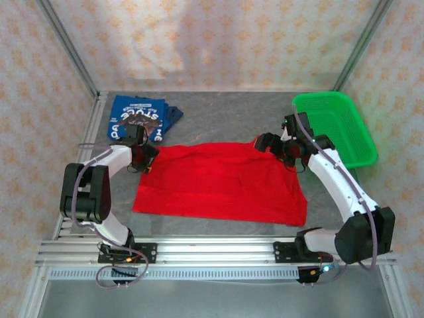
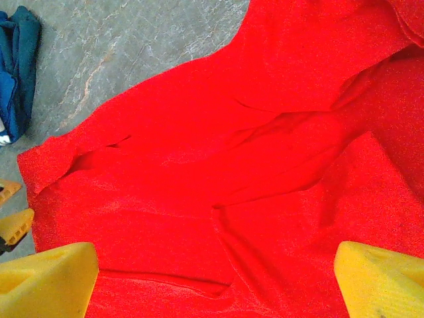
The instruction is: Fold and stack the t-shirts
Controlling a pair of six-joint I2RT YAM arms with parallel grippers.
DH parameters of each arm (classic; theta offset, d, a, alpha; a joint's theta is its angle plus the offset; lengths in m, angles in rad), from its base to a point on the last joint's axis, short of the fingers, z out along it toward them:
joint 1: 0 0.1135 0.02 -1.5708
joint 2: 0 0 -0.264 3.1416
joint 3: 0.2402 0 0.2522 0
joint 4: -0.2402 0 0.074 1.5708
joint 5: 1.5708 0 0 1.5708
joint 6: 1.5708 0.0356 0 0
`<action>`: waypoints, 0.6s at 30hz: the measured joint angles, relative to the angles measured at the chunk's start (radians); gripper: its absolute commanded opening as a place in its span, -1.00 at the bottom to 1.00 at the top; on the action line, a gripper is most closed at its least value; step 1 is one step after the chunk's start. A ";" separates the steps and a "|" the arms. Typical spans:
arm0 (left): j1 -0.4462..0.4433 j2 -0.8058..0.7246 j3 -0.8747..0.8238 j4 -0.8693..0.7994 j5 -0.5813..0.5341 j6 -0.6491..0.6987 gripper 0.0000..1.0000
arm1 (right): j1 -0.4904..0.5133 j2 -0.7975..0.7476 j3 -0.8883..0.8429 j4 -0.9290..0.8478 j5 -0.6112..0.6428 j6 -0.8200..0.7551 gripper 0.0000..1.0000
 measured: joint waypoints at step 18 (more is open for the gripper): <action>0.000 0.059 0.027 0.014 -0.022 -0.006 -0.25 | 0.000 -0.010 -0.028 -0.001 0.002 0.000 0.85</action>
